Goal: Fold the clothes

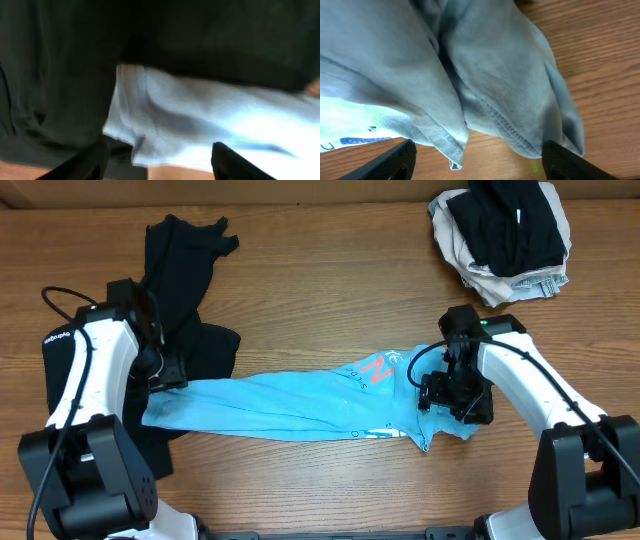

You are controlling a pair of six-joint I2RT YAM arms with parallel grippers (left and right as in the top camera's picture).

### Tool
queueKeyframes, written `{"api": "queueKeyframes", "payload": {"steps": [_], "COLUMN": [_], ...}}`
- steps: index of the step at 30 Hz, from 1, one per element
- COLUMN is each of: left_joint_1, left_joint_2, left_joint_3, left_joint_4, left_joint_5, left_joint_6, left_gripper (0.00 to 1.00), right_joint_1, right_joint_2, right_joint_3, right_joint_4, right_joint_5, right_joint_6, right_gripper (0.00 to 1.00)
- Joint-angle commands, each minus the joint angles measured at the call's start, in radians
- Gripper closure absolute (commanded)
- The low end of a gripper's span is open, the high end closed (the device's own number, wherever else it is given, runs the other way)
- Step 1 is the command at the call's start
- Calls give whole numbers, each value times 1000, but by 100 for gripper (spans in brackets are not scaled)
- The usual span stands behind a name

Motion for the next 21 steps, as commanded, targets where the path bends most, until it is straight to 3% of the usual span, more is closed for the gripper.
{"api": "queueKeyframes", "payload": {"steps": [1, 6, 11, 16, 21], "left_joint_1": [27, 57, 58, 58, 58], "left_joint_2": [-13, -10, -10, -9, -9], "left_joint_3": [-71, -163, -194, -196, -227], "left_joint_4": [94, 258, 295, 299, 337], "left_joint_5": [-53, 21, 30, 57, 56], "left_joint_6": [16, 115, 129, 122, 122], "left_gripper": [30, 27, 27, 42, 44], "right_joint_1": [-3, -3, -3, -3, -3], "right_joint_2": [-16, -16, -16, -16, -16], "right_joint_3": [41, 41, 41, 41, 41], "right_joint_4": [12, 24, 34, 34, 34], "right_joint_5": [1, 1, 1, 1, 2], "right_joint_6": [-32, -32, -32, -32, -32], "right_gripper": [14, 11, 11, 11, 10]}}
